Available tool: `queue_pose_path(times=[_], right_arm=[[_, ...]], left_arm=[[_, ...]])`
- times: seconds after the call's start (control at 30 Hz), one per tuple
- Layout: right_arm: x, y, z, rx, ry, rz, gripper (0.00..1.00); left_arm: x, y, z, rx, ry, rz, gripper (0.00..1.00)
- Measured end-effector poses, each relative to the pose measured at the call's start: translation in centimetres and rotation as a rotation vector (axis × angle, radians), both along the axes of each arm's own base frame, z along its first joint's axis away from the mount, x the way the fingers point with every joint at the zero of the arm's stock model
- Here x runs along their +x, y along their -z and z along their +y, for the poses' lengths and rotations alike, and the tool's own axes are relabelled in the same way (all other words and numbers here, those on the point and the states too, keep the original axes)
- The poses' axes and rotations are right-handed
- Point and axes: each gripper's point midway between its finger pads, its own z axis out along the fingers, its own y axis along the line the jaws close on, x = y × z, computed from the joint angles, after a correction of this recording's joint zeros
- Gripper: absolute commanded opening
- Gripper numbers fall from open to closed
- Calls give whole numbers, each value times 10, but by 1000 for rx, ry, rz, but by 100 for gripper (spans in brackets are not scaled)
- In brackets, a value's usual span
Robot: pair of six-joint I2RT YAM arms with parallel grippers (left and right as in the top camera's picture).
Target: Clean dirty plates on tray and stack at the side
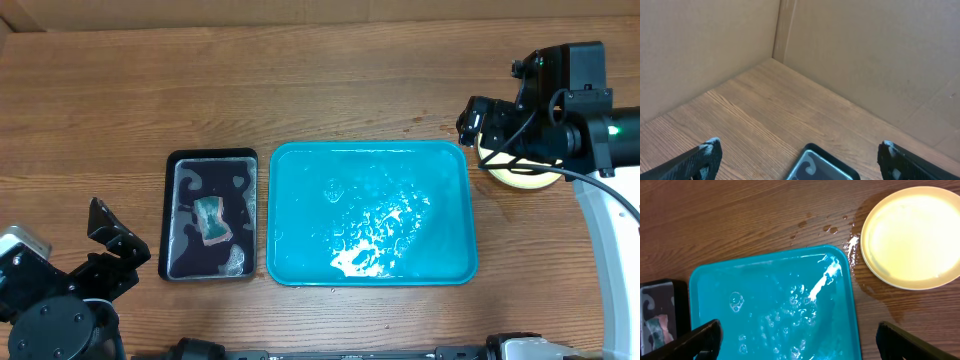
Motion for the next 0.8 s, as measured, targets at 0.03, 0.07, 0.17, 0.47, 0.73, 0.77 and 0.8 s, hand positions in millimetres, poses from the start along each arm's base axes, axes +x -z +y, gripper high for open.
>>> queue_pose_path(times=[0.03, 0.07, 0.17, 0.47, 0.73, 0.77, 0.8], right_arm=[[0, 0, 0, 0, 0, -1, 100], [1, -1, 0, 0, 0, -4, 100], [5, -3, 0, 2, 0, -24, 100], [-6, 3, 0, -2, 0, 29, 100], [-5, 3, -2, -12, 6, 24, 100], [-5, 3, -3, -14, 7, 24, 100], [-5, 3, -3, -15, 8, 23, 100]], left_arm=[[0, 0, 0, 0, 0, 0, 99], [0, 0, 0, 0, 0, 0, 100], [0, 0, 0, 0, 0, 0, 100], [0, 0, 0, 0, 0, 0, 100], [0, 0, 0, 0, 0, 0, 100], [0, 0, 0, 0, 0, 0, 100], [0, 0, 0, 0, 0, 0, 100]])
